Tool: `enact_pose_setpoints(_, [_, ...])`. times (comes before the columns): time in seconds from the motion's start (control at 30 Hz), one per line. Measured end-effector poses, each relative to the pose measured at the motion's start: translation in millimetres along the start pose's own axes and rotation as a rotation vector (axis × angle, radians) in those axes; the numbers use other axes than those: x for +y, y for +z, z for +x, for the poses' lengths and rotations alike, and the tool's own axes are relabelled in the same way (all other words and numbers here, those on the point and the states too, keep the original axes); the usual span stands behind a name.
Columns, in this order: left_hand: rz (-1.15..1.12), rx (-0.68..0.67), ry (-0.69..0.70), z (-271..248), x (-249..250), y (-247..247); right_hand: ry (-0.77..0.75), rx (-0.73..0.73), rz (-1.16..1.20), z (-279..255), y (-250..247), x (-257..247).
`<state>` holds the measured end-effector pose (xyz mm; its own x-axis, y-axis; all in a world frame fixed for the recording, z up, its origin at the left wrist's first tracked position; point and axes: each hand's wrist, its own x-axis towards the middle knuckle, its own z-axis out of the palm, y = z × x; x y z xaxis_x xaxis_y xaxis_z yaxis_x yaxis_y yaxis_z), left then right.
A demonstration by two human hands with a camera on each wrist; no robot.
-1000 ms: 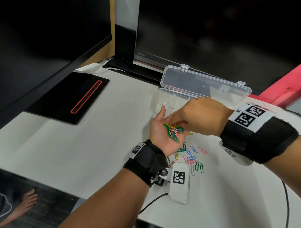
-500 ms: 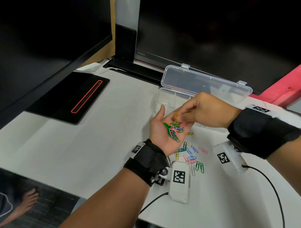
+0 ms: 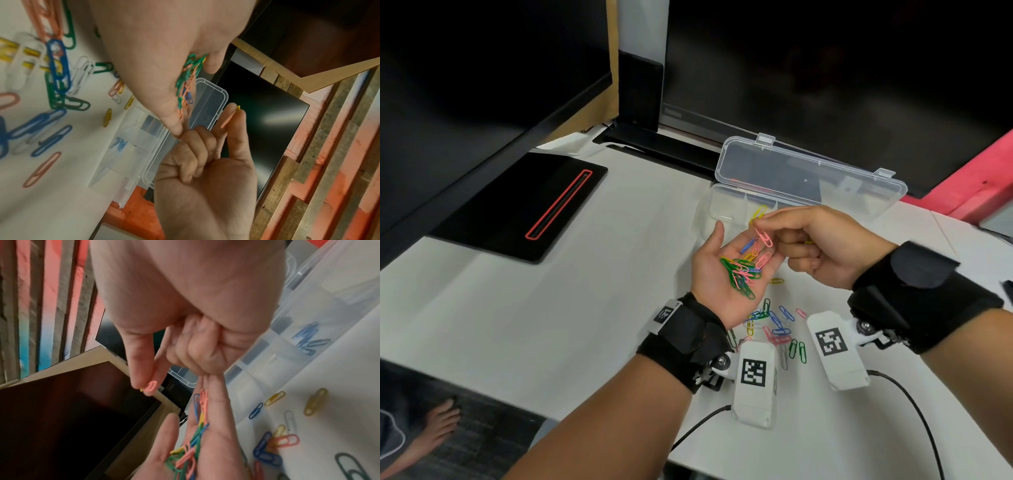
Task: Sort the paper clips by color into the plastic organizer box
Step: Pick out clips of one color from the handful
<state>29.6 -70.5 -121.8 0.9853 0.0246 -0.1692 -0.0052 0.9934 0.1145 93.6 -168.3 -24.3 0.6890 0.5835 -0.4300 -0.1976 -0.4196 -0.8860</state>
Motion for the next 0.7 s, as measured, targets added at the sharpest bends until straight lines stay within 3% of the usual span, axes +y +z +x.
enact_pose_setpoints(0.53, [0.032,-0.011,-0.006,1.2,1.4,-0.4,-0.155,0.271,-0.087,0.3,5.3,3.7])
enact_pose_setpoints(0.63, [0.042,-0.019,-0.014,1.0,1.7,-1.3,-0.163,0.271,0.042,-0.4,3.1,2.3])
enact_pose_setpoints(0.7, [0.045,-0.02,-0.017,1.3,2.3,-1.6,-0.166,0.176,0.239,-0.6,0.0,0.8])
